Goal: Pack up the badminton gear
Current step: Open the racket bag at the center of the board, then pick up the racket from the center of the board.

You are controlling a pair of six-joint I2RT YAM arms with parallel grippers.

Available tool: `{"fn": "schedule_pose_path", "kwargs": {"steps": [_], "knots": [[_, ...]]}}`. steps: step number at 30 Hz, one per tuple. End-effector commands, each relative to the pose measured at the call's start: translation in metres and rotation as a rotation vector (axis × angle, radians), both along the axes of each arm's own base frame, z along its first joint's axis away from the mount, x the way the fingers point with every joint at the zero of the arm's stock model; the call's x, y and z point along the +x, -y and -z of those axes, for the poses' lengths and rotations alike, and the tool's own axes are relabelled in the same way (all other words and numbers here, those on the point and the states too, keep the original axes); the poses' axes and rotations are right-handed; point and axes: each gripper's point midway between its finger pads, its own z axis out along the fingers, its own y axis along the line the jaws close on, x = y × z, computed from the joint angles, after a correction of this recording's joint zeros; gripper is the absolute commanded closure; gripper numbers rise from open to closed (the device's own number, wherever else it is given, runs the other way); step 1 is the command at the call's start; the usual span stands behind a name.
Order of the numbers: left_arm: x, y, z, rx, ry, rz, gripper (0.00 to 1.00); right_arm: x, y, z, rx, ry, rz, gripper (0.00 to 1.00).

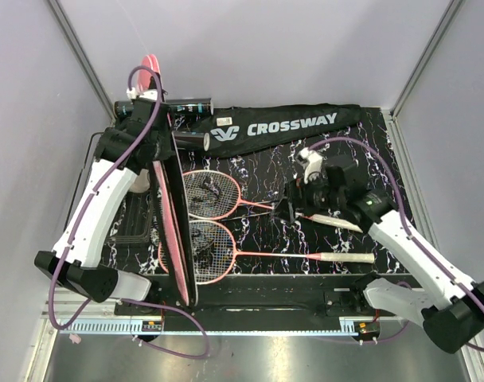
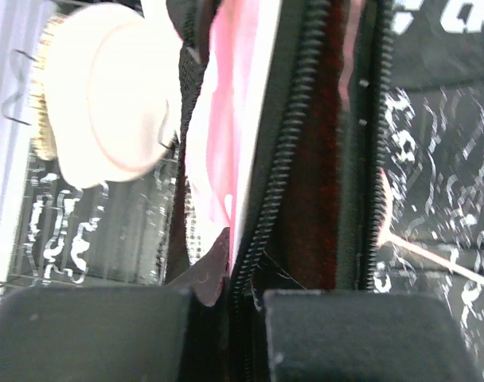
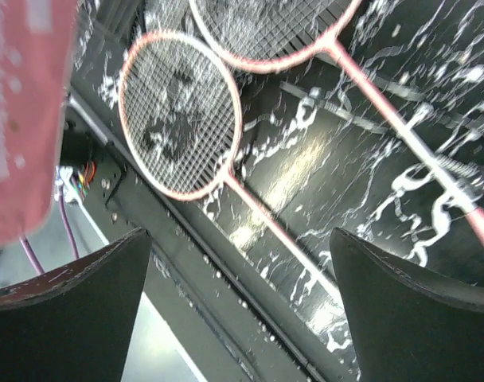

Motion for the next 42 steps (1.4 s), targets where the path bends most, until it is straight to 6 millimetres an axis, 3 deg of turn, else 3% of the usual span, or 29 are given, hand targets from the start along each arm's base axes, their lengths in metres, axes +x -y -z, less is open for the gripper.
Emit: {"fn": "schedule_pose_path", "kwargs": {"steps": [1,2,4,6,8,12,21,27,28,30,31,33,38,41,42], "knots": [[0.013,-0.041,-0.065,0.072,0.211,-0.166,1.00,-0.037,-0.011,0.029,0.000,-0.114,-0.077,0.01],[0.013,-0.041,-0.069,0.062,0.217,-0.160,1.00,-0.038,-0.013,0.027,-0.007,-0.087,-0.079,0.01],[0.014,-0.043,-0.079,0.055,0.241,-0.168,1.00,-0.035,-0.015,0.042,-0.099,-0.091,-0.096,0.02],[0.013,-0.045,-0.083,0.050,0.257,-0.173,1.00,-0.035,-0.014,0.083,-0.245,-0.180,-0.160,0.06],[0.013,-0.042,-0.081,0.044,0.249,-0.159,1.00,-0.042,-0.026,0.100,-0.333,-0.191,-0.244,0.15],[0.007,-0.047,-0.075,0.062,0.228,-0.169,1.00,-0.046,-0.052,0.138,-0.512,-0.188,-0.356,0.17],[-0.013,-0.056,-0.082,0.023,0.264,-0.199,1.00,-0.048,-0.083,0.188,-0.660,-0.062,-0.536,0.27],[-0.017,-0.052,-0.071,0.005,0.232,-0.175,1.00,-0.041,-0.095,0.199,-0.743,0.083,-0.562,0.37],[-0.017,-0.052,-0.068,0.008,0.223,-0.175,1.00,-0.042,-0.102,0.199,-0.735,0.117,-0.566,0.42],[-0.015,-0.052,-0.059,0.025,0.192,-0.180,1.00,-0.040,-0.102,0.202,-0.740,0.152,-0.552,0.48],[-0.015,-0.054,-0.057,0.033,0.183,-0.189,1.00,-0.040,-0.102,0.207,-0.741,0.164,-0.548,0.57],[-0.014,-0.058,-0.055,0.053,0.168,-0.216,1.00,-0.039,-0.098,0.210,-0.769,0.185,-0.536,0.64],[-0.016,-0.073,-0.076,0.070,0.231,-0.309,1.00,-0.038,-0.101,0.203,-0.752,0.248,-0.512,0.77],[-0.021,-0.086,-0.095,0.090,0.289,-0.375,1.00,-0.035,-0.097,0.198,-0.779,0.290,-0.490,1.00],[-0.023,-0.090,-0.101,0.099,0.305,-0.386,1.00,-0.034,-0.097,0.186,-0.764,0.317,-0.474,1.00]]}}
